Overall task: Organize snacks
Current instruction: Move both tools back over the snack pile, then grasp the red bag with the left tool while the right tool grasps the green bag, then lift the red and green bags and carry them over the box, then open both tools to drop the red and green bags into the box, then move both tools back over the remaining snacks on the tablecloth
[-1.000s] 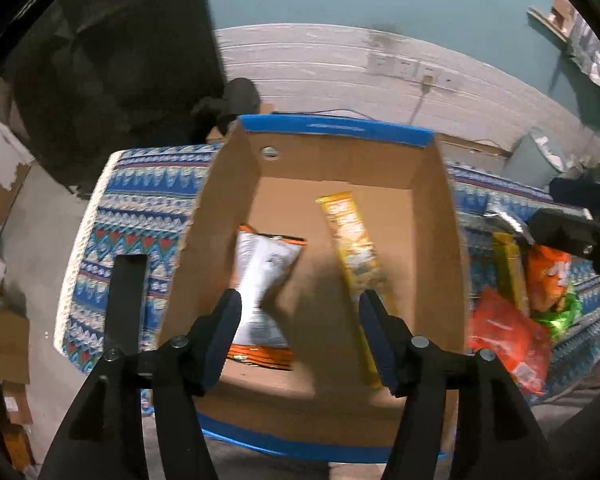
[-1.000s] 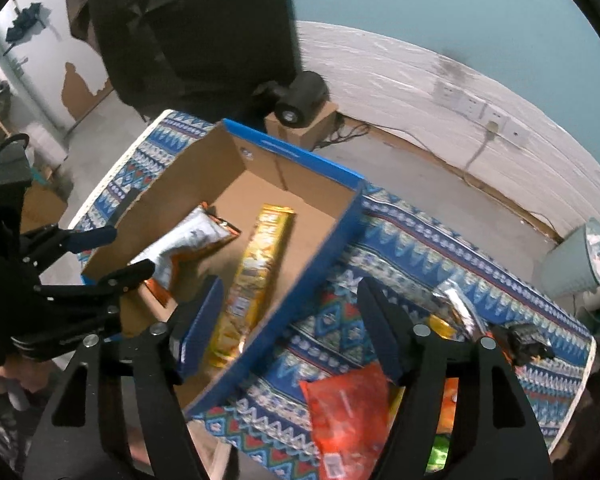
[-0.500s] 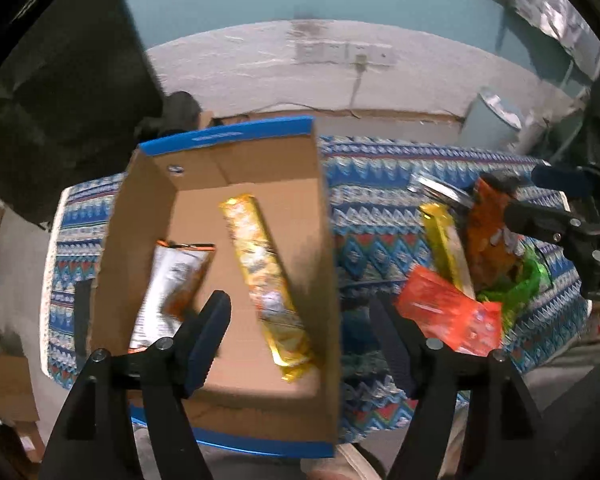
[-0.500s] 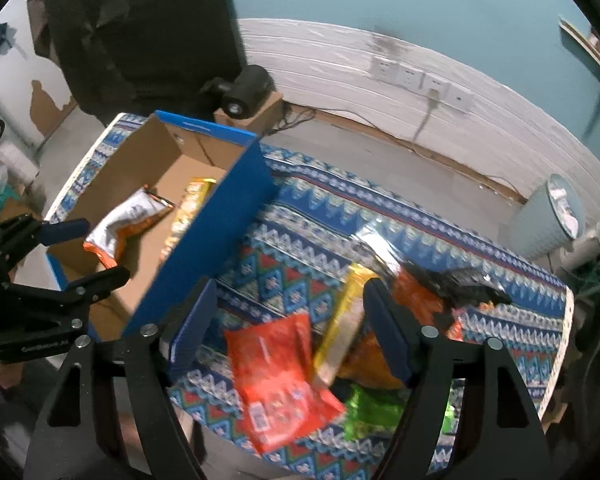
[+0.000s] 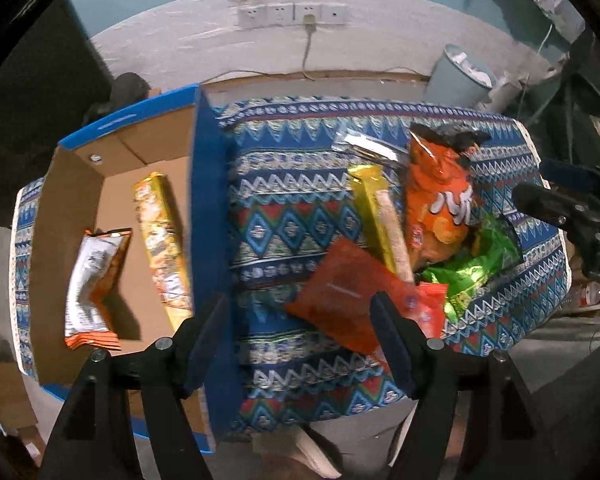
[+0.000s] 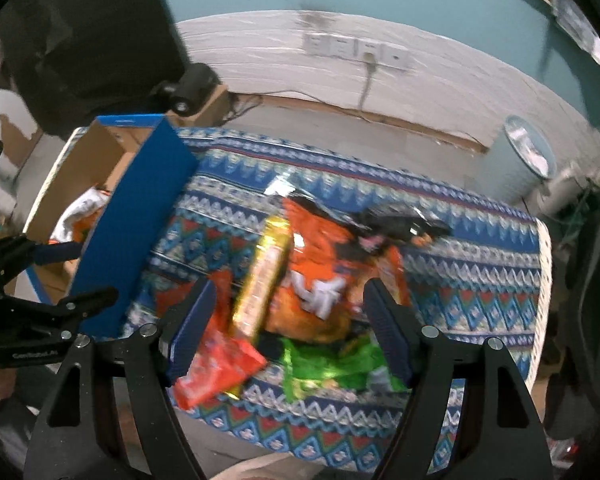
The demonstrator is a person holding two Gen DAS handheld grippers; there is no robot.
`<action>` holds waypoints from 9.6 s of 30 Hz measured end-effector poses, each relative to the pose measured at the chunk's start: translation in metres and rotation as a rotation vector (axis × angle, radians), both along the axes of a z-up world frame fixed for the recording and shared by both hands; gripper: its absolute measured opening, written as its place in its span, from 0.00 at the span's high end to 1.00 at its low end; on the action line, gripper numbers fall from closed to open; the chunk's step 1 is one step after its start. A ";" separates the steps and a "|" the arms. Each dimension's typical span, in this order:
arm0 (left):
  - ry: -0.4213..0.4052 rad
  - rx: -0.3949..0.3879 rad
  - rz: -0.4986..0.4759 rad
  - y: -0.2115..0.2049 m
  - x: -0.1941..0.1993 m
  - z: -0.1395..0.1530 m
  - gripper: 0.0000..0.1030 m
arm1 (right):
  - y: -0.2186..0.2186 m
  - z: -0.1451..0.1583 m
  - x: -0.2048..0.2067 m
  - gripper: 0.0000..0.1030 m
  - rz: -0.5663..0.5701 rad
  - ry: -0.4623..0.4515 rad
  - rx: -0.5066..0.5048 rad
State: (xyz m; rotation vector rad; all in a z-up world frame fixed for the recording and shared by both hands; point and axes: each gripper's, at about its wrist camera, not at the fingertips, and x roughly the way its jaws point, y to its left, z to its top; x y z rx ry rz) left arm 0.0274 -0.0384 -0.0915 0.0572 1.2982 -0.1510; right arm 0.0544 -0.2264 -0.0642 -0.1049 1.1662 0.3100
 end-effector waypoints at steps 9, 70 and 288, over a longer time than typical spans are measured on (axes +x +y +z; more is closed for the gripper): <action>0.074 0.023 0.014 -0.030 0.008 -0.025 0.28 | -0.054 -0.011 -0.009 0.26 -0.088 0.015 -0.019; 0.293 -0.006 0.083 -0.008 -0.013 -0.130 0.35 | -0.048 -0.152 -0.002 0.25 -0.257 0.288 -0.087; -0.065 0.088 0.015 -0.018 0.038 -0.032 0.24 | -0.082 -0.048 0.019 0.27 -0.315 0.036 -0.084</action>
